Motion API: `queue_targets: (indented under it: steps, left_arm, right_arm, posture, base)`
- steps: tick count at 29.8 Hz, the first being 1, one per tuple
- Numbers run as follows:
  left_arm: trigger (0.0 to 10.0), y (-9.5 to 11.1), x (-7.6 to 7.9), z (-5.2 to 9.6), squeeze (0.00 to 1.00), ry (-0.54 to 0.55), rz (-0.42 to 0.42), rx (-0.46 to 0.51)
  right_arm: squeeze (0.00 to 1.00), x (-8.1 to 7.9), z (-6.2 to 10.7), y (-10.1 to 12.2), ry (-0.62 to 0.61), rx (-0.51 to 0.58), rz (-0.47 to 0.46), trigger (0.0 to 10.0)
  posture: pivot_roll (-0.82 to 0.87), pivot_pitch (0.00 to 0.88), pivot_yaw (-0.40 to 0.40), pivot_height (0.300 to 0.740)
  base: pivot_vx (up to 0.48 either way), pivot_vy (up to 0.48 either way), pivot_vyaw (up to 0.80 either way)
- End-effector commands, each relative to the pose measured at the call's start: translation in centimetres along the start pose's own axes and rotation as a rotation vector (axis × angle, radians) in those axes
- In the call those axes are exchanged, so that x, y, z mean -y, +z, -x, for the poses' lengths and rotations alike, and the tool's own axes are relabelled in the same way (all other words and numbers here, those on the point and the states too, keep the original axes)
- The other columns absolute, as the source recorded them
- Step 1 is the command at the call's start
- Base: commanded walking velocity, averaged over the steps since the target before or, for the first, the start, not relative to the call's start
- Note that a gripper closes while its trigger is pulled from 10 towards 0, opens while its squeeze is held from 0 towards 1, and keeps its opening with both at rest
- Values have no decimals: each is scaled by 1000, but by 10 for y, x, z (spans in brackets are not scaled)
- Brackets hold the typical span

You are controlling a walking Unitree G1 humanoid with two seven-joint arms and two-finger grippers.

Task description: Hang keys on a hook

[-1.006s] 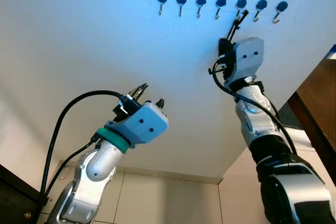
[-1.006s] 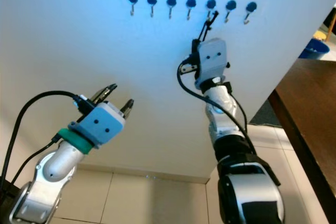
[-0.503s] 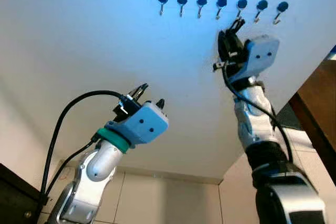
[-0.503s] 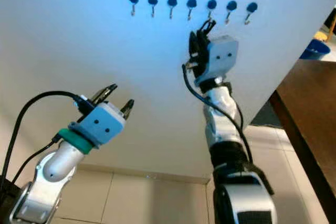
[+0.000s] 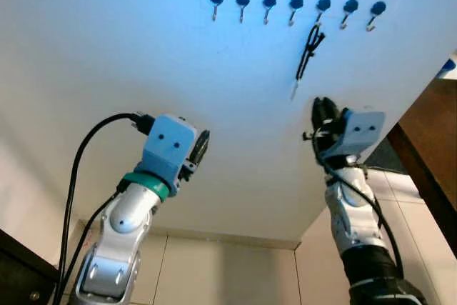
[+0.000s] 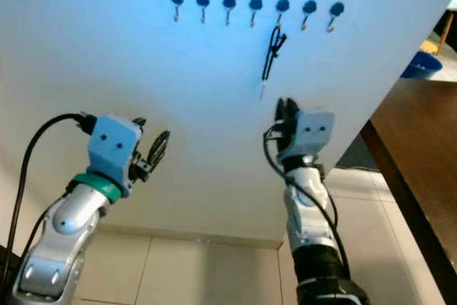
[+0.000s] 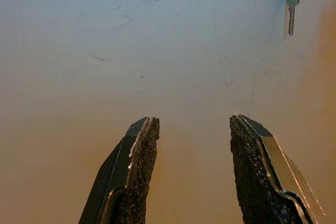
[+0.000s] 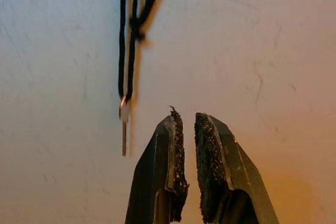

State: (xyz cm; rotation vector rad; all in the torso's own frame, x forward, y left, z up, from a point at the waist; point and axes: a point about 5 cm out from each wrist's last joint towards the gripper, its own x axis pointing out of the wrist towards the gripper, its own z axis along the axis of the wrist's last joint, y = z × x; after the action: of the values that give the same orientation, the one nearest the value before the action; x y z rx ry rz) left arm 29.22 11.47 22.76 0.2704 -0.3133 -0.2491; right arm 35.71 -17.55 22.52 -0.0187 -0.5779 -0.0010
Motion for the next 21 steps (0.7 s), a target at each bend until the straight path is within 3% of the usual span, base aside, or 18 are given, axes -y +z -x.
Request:
queue_targets:
  steps: [1,5,8,13,21]
  left_arm:
    - [10000,-10,0,0,0,10,-10,-58]
    - [10000,-10,-9,-2,0,81,24,-39]
    - [10000,-11,-15,-2,0,126,-9,-35]
    - [10000,-15,-23,-3,0,192,-71,-69]
    - [10000,-17,-31,-5,0,243,-65,-76]
  right_arm:
    - [0,-12,0,-1,22,-22,-15,10000]
    - [0,-28,7,-15,5,-142,-79,10000]
    - [0,-31,12,-17,-15,-169,-125,10000]
    - [0,-35,21,-11,58,-149,-70,10000]
    - [0,-40,24,-10,158,-157,-31,10000]
  posture:
    - [77,105,48,740]
    - [74,93,44,740]
    - [73,86,43,740]
    - [56,72,41,740]
    - [47,48,40,740]
  base:
    - [0,0,0]
    - [0,0,0]
    - [0,0,0]
    - [0,0,0]
    - [0,0,0]
